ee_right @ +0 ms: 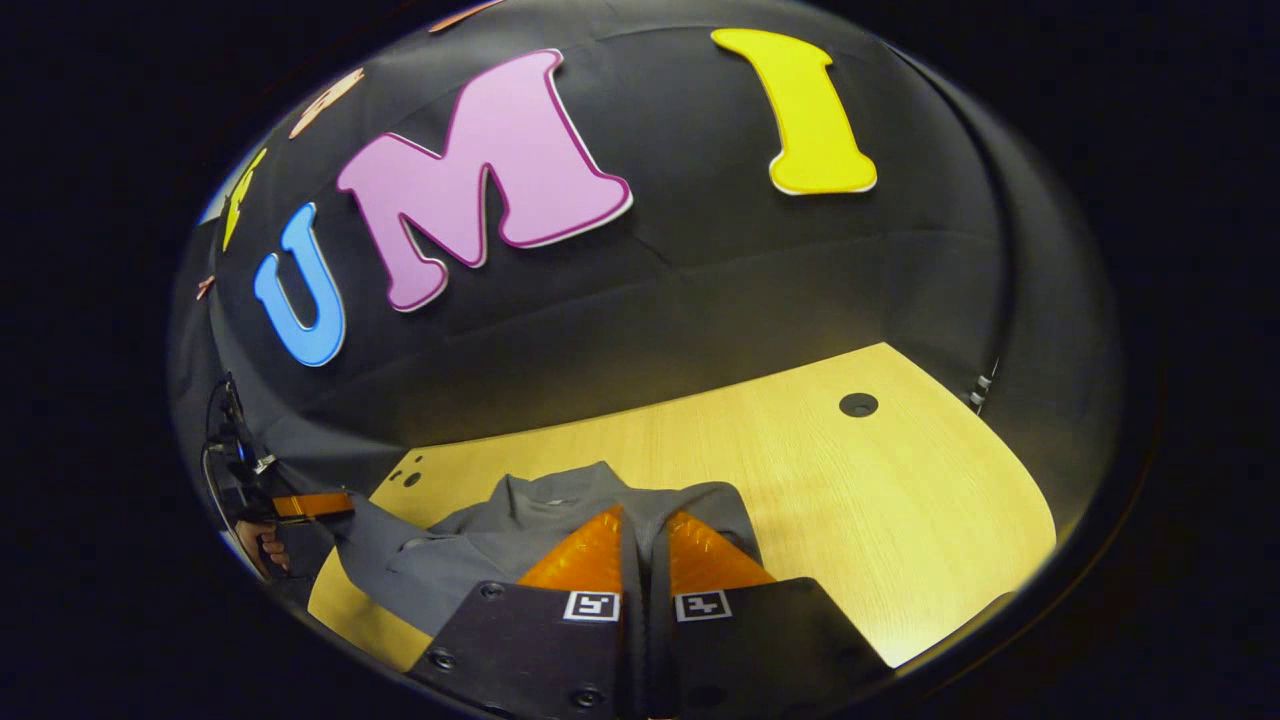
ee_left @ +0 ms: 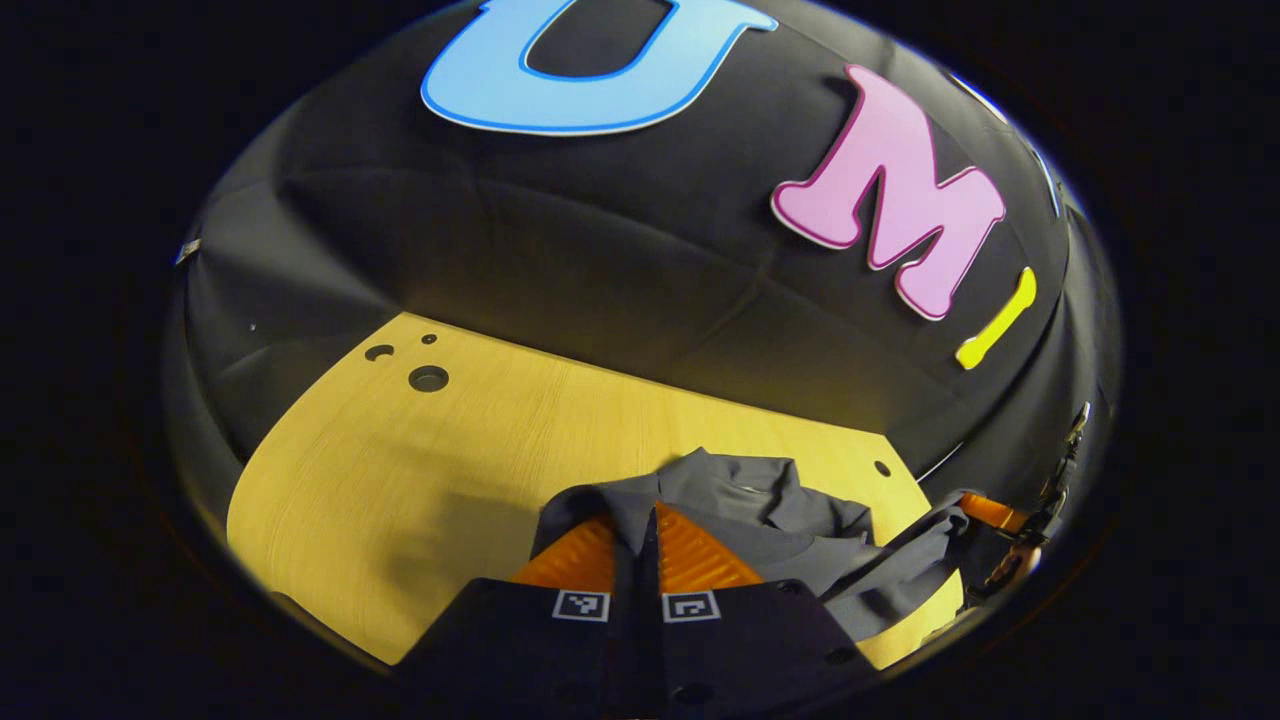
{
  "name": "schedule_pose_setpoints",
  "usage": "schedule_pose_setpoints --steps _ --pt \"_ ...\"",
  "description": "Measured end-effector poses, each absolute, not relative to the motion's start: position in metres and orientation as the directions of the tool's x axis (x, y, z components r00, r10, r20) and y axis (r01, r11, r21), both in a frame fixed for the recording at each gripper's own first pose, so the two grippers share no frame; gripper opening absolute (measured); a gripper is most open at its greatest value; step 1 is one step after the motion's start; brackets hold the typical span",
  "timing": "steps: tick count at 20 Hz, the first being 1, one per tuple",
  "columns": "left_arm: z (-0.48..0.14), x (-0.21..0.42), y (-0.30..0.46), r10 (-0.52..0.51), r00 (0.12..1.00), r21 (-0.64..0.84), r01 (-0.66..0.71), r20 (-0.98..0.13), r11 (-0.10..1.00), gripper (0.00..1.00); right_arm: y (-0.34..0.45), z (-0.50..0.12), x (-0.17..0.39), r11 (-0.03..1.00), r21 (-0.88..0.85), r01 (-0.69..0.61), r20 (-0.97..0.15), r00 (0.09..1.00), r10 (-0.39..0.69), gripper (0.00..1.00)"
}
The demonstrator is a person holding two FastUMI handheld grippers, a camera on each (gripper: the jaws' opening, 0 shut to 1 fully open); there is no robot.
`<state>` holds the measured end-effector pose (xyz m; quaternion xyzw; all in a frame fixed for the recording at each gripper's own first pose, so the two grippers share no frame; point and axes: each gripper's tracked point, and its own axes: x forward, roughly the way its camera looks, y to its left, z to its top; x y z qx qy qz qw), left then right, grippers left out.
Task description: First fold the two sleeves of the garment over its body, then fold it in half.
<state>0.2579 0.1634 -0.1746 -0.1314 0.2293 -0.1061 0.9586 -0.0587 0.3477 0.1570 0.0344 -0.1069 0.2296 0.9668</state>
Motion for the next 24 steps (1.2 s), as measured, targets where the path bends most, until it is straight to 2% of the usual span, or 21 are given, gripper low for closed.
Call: schedule_pose_setpoints --steps 7,14,16,17,18,22,24 --pt "-0.226 0.304 0.165 -0.22 0.847 -0.257 0.103 -0.485 0.961 0.05 0.352 0.14 0.01 0.908 0.022 -0.419 0.162 0.897 0.41 0.06" --pt "-0.273 0.322 0.173 -0.172 0.811 -0.249 0.033 -0.56 0.968 0.05 0.348 0.107 0.06 0.926 0.001 -0.376 0.076 0.924 0.375 0.05" --pt "-0.284 0.322 0.173 -0.159 0.796 -0.241 0.017 -0.584 0.97 0.05 0.348 0.101 0.068 0.93 -0.001 -0.367 0.058 0.929 0.367 0.06" --pt "-0.291 0.321 0.173 -0.148 0.787 -0.227 0.011 -0.598 0.974 0.02 0.349 0.098 0.072 0.931 0.0 -0.365 0.048 0.93 0.365 0.06" --pt "-0.297 0.321 0.173 -0.136 0.774 -0.209 0.004 -0.619 0.978 0.05 0.35 0.094 0.073 0.93 0.002 -0.367 0.037 0.929 0.367 0.06" --pt "-0.306 0.322 0.17 -0.092 0.757 -0.137 0.003 -0.647 0.991 0.08 0.347 0.086 0.076 0.927 0.064 -0.37 -0.01 0.929 0.371 0.06" --pt "-0.306 0.319 0.17 -0.08 0.749 -0.113 0.006 -0.657 0.994 0.13 0.34 0.092 0.071 0.932 0.081 -0.354 -0.009 0.934 0.356 0.29"
